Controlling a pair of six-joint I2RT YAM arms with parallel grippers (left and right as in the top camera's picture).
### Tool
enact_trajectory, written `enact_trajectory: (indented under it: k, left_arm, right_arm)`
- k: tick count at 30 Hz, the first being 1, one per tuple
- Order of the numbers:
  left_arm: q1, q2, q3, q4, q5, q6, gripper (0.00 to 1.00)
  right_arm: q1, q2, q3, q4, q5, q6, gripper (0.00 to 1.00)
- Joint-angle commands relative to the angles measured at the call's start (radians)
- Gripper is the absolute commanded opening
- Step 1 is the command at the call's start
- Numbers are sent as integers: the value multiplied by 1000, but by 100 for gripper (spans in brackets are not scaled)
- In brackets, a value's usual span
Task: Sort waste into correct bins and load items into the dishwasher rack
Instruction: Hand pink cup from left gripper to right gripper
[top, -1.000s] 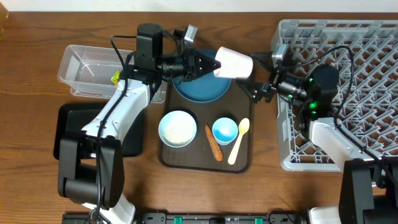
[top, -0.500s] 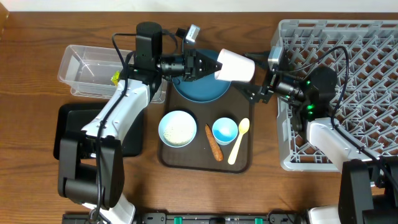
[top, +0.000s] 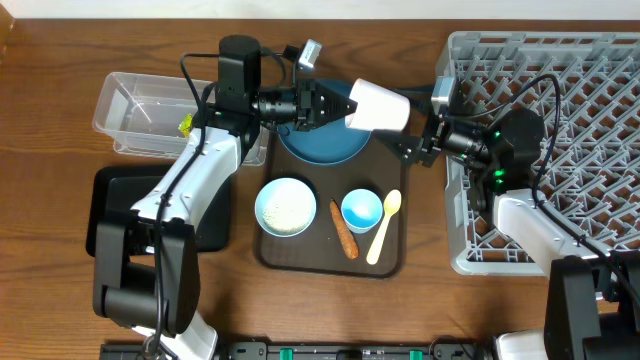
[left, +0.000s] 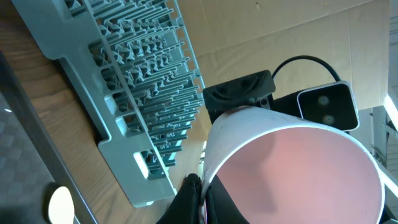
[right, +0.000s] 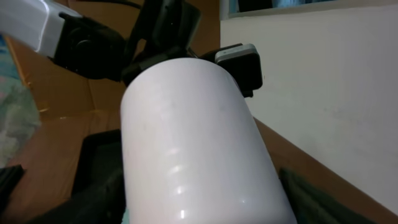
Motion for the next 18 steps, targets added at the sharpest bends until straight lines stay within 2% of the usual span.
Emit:
enact_trajectory:
  k: [1,3,9,13,15,18]
  left_arm:
    - [-2,-16,16,8,25,-2,6]
    - [-2,-16,16,7,25,-2,6]
    - [-2,-16,16,7,16,-2,6]
    - [-2,-16,16,7,6,3,8]
    - [-2,-16,16,7,-10,15,17]
    - [-2,-16,16,6,-47,47,29]
  right_arm:
    - [10,2,9,5,-9,8,67]
    - [10,2,9,4,-9,8,60]
    - [10,2,9,4,-9,9,54]
    - [9,2,9,4,-9,28,46]
    - [9,2,9,3,-9,29,36]
    - [9,2,9,3,-2,54,32]
